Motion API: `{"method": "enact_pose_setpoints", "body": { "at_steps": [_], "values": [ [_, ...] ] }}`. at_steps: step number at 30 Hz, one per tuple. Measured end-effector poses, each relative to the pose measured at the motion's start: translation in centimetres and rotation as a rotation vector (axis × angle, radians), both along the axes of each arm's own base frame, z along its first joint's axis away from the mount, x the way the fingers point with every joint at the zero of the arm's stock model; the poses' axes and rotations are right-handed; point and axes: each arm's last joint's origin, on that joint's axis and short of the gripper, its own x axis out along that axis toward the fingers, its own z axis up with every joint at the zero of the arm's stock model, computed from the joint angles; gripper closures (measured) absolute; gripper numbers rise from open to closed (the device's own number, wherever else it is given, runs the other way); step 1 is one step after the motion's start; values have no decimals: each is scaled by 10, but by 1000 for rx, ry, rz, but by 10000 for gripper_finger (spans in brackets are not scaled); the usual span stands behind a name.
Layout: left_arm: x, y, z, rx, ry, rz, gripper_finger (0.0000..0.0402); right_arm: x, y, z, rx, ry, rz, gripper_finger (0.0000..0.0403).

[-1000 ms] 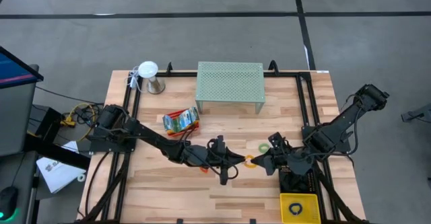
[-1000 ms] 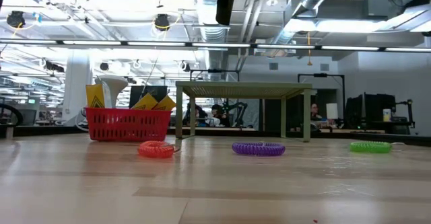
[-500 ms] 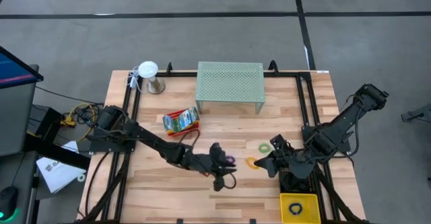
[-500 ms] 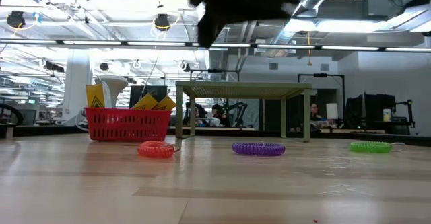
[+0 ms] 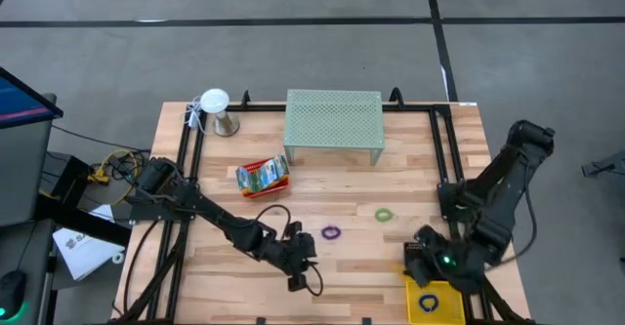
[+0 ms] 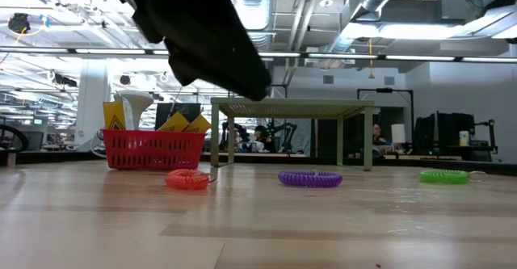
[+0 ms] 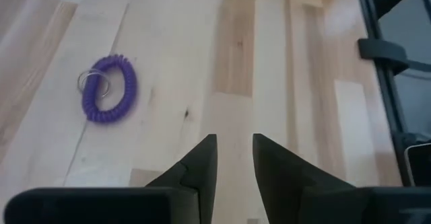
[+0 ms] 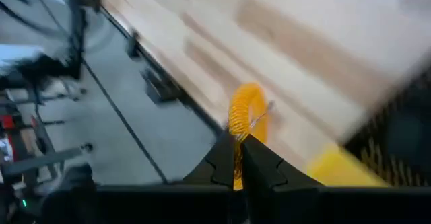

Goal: Pick & Place Office Desk Supplies
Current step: Put the yellow spring keychain into the yellow bin, then put the orange spring keychain into the yellow bin

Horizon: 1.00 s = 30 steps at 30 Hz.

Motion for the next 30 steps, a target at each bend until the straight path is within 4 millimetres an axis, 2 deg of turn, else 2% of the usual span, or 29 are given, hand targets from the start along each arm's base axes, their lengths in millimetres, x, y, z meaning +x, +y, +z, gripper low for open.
{"method": "enact_pose_setpoints", "body": {
  "at_steps": [8, 18, 30],
  "values": [
    [-1, 1, -1, 9, 14, 7, 312, -29, 40, -30, 78, 170, -5, 397],
    [-1, 1, -1, -5, 15, 20, 312, -30, 56, -44, 66, 302, 55, 388],
    [-1, 2, -2, -5, 20, 22, 311, -29, 55, -47, 32, 308, 65, 248]
  ]
}}
